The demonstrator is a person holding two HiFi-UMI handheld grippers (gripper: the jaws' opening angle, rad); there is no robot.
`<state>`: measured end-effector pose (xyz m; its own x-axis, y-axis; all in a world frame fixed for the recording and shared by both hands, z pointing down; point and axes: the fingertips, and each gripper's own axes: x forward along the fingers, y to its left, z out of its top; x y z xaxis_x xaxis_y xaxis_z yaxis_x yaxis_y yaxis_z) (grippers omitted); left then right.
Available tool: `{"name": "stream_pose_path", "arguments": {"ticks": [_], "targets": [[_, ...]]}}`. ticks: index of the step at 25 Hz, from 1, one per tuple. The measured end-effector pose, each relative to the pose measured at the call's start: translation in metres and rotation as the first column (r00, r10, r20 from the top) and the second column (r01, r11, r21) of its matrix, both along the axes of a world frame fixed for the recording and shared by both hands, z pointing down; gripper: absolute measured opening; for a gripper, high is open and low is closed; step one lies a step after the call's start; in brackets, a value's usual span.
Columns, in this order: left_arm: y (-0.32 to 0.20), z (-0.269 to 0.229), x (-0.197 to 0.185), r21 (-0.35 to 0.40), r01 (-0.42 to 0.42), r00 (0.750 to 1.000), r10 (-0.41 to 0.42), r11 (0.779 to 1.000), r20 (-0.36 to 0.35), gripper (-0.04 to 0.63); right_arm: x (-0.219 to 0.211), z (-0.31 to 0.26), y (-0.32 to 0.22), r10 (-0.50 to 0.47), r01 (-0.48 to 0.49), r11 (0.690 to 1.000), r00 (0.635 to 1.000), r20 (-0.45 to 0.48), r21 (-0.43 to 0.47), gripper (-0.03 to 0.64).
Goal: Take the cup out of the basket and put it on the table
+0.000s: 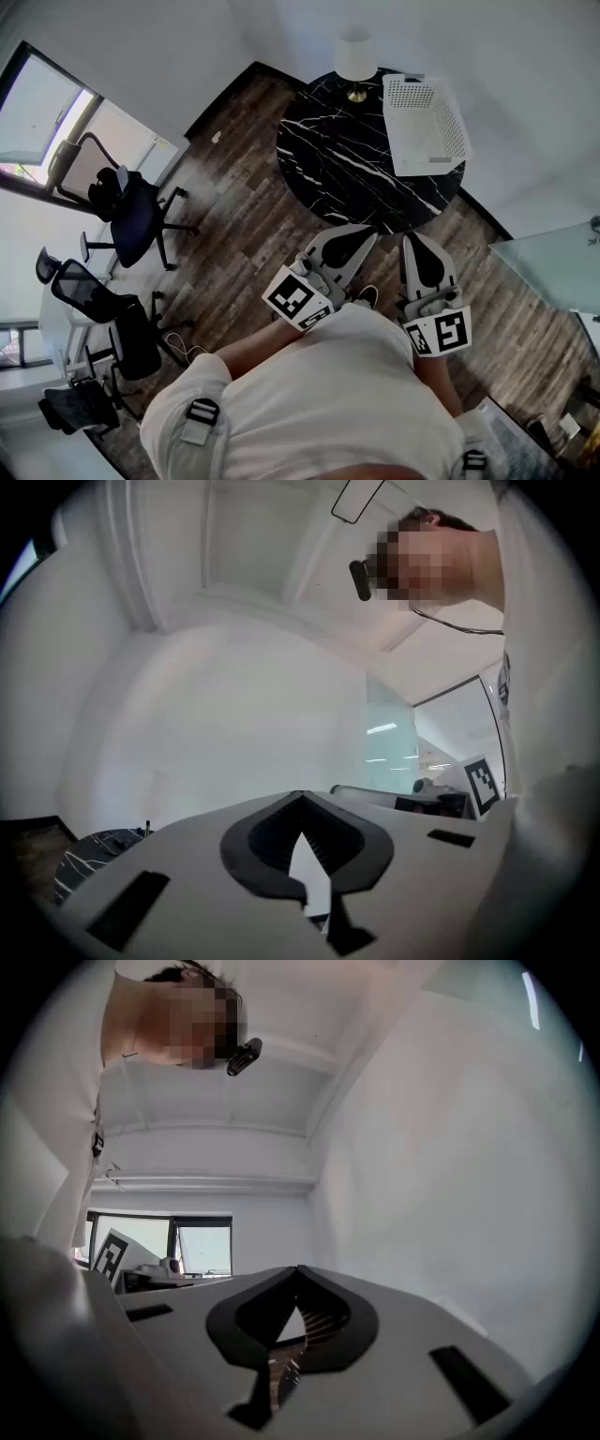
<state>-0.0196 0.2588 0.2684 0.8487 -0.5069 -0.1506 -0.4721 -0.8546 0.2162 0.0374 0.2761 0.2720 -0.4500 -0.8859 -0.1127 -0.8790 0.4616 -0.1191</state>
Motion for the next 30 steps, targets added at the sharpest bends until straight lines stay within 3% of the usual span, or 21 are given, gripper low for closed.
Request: {"name": "stream_pose_path", "arguments": {"ticks": [7, 15, 30], "targets": [[0.001, 0.003, 0.004, -0.006, -0.009, 1.000, 0.009, 1.000, 0.010, 0.006, 0.005, 0.001, 0.002, 0.004, -0.004, 1.000, 1.000, -0.008, -0.002, 0.008], [0.012, 0.009, 0.020, -0.024, -0.033, 0.999, 0.034, 0.999, 0.025, 0.005, 0.015, 0.007, 0.008, -0.019, 0.021, 0.999, 0.999, 0.051, -0.028, 0.008], [0.051, 0.024, 0.079, -0.072, -0.055, 0.998, 0.057, 0.996, 0.027, 0.005, 0.075, 0.023, 0.043, 0.030, -0.026, 0.998, 0.997, 0.073, -0.056, 0.008]]}}
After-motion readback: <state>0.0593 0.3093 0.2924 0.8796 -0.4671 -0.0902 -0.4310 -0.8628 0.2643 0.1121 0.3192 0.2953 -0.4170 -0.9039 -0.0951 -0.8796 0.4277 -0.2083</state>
